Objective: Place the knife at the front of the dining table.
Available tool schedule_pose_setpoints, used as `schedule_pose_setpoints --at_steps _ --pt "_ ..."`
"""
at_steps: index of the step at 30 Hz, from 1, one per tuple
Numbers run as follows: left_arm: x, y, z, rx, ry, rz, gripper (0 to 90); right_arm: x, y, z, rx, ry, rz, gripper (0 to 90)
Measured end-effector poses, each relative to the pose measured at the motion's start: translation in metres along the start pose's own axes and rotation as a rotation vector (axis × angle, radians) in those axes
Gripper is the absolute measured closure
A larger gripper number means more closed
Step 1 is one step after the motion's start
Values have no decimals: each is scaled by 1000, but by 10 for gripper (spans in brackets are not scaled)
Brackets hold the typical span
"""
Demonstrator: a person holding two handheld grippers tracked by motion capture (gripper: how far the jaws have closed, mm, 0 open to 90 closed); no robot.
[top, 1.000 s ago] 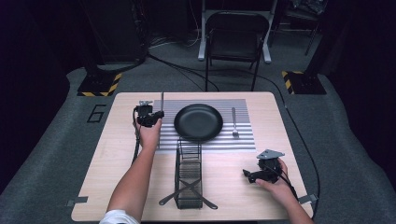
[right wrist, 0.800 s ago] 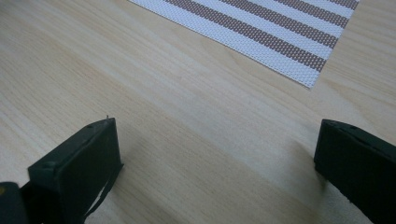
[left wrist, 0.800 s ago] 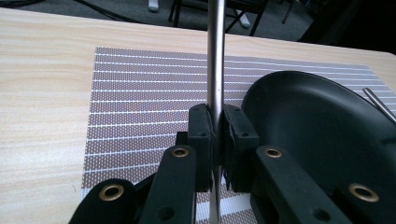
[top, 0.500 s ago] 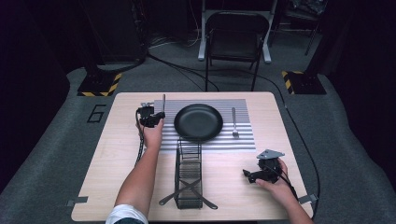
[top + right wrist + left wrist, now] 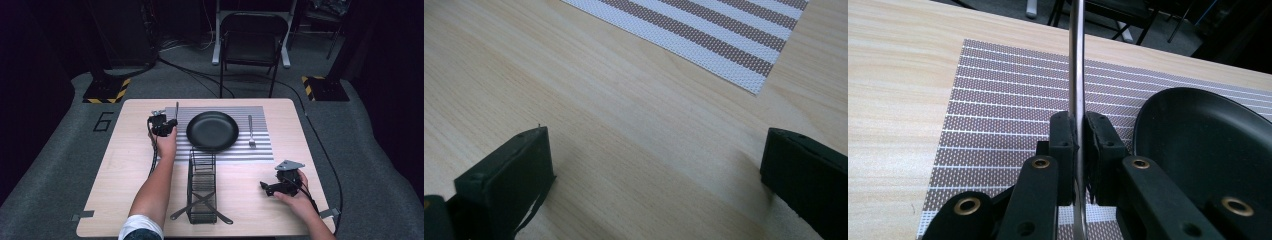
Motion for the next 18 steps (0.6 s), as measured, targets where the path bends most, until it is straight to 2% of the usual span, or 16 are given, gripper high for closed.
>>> schedule_pose_setpoints --at_steps 4,9,13,14,15,18 --pt "1 3 3 10 -31 1 827 0 0 0 0 0 0 0" --pt "2 4 4 14 -44 0 827 0 0 0 0 0 0 0" --pt "4 7 5 11 -88 -4 828 0 0 0 0 0 0 0" --pt "4 7 5 11 -88 -4 828 0 0 0 0 0 0 0" --pt "5 9 6 15 -112 -4 828 0 0 0 0 0 0 0" --pt "4 12 9 23 -114 -14 828 0 0 0 0 2 -2 0"
Point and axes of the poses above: each handheld gripper's, and its own axes: y roughly forward along the jaws, z roughly out of its underside, x roughly to its left, the point moved 4 cm from there along y, roughly forward along the jaws, and after that the axes turned 4 degrees about -z, right-handed, at the moved point
